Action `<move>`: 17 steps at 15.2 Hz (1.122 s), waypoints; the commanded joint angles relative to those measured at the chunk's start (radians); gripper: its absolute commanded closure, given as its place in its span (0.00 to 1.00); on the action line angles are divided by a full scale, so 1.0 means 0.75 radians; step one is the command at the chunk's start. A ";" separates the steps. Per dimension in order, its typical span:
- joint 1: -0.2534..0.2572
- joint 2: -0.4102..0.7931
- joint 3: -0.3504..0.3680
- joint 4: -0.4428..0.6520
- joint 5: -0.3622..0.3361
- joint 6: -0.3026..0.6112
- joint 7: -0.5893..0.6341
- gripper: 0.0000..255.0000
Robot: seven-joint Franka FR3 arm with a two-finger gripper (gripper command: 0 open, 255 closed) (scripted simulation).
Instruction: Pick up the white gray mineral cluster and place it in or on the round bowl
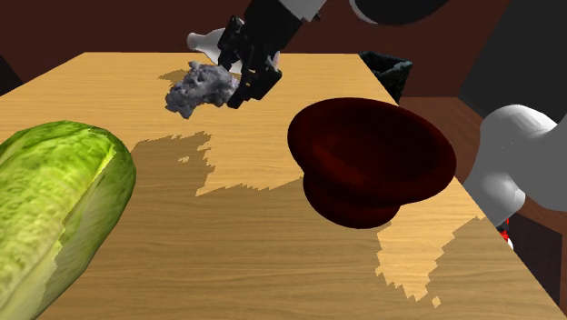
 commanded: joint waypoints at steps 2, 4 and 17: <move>-0.007 -0.012 0.003 0.044 -0.014 -0.055 0.017 1.00; -0.010 -0.016 0.003 0.075 -0.022 -0.090 0.026 1.00; -0.029 -0.020 0.003 0.303 -0.065 -0.320 0.076 1.00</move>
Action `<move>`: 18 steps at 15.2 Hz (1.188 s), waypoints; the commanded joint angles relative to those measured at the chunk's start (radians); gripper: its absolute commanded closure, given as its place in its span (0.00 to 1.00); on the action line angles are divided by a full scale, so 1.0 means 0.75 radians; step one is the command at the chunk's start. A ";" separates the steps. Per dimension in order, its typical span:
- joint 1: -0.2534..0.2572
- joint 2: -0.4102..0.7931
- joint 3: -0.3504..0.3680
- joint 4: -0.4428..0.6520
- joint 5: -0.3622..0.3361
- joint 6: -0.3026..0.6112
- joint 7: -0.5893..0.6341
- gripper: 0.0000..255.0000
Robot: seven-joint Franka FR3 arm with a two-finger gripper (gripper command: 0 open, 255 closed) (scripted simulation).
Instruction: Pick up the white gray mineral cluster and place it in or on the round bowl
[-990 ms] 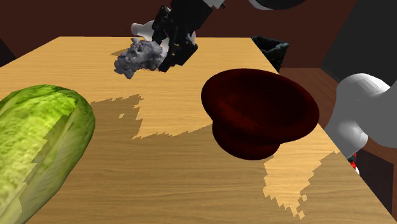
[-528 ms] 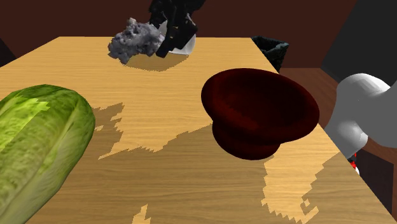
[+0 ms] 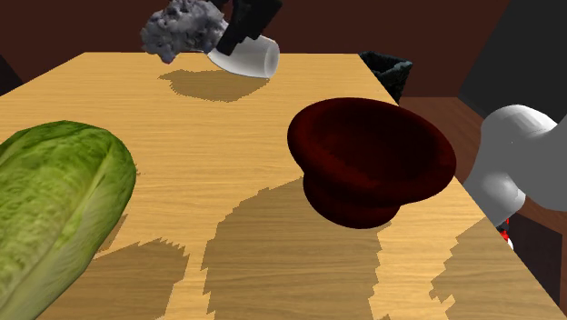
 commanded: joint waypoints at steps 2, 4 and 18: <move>-0.004 0.003 -0.002 0.059 -0.008 -0.055 0.009 1.00; -0.006 0.008 -0.002 0.100 -0.013 -0.091 0.015 1.00; 0.051 -0.607 0.129 -0.354 0.002 -0.224 0.211 1.00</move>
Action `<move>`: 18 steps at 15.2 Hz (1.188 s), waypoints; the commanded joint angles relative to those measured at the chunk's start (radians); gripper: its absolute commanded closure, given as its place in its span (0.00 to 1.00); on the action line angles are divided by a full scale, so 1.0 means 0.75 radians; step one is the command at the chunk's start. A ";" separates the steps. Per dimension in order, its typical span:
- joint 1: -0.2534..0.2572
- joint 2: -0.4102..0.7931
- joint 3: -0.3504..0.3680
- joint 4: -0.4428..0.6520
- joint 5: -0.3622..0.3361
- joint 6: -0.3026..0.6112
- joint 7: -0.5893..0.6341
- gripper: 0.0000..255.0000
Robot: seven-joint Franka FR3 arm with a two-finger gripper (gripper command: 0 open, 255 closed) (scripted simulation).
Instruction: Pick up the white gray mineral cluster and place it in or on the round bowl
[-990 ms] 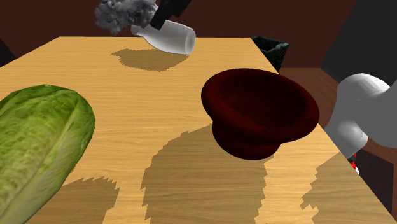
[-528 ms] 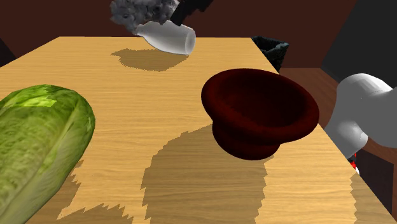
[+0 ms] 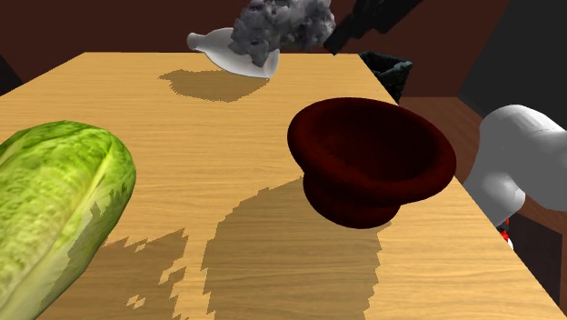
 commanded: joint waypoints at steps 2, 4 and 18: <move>0.019 -0.127 0.036 -0.069 0.010 -0.052 0.052 1.00; 0.035 -0.217 0.060 -0.109 0.019 -0.096 0.088 1.00; 0.100 -0.454 0.139 -0.381 0.072 -0.052 0.159 1.00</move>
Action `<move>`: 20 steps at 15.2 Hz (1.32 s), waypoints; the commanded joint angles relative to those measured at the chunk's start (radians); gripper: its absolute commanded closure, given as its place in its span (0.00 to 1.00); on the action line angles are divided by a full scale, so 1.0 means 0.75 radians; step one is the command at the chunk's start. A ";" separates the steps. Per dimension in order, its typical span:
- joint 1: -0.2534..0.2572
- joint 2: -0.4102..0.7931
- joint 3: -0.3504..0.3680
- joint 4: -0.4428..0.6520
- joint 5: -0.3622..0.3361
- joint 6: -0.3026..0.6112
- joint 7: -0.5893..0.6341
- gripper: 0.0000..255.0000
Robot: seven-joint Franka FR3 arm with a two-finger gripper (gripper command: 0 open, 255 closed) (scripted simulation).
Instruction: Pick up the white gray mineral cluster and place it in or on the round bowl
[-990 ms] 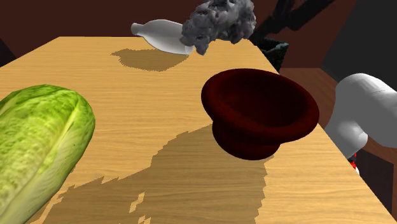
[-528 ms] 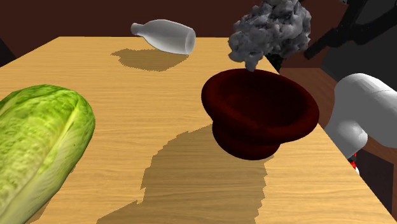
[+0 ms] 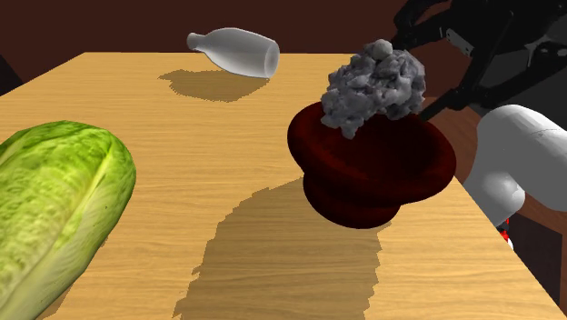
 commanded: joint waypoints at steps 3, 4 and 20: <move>0.013 -0.027 0.011 -0.078 0.013 0.051 -0.002 1.00; 0.013 -0.027 0.011 -0.078 0.013 0.051 -0.002 1.00; 0.016 -0.113 -0.034 0.029 -0.018 -0.142 0.009 0.00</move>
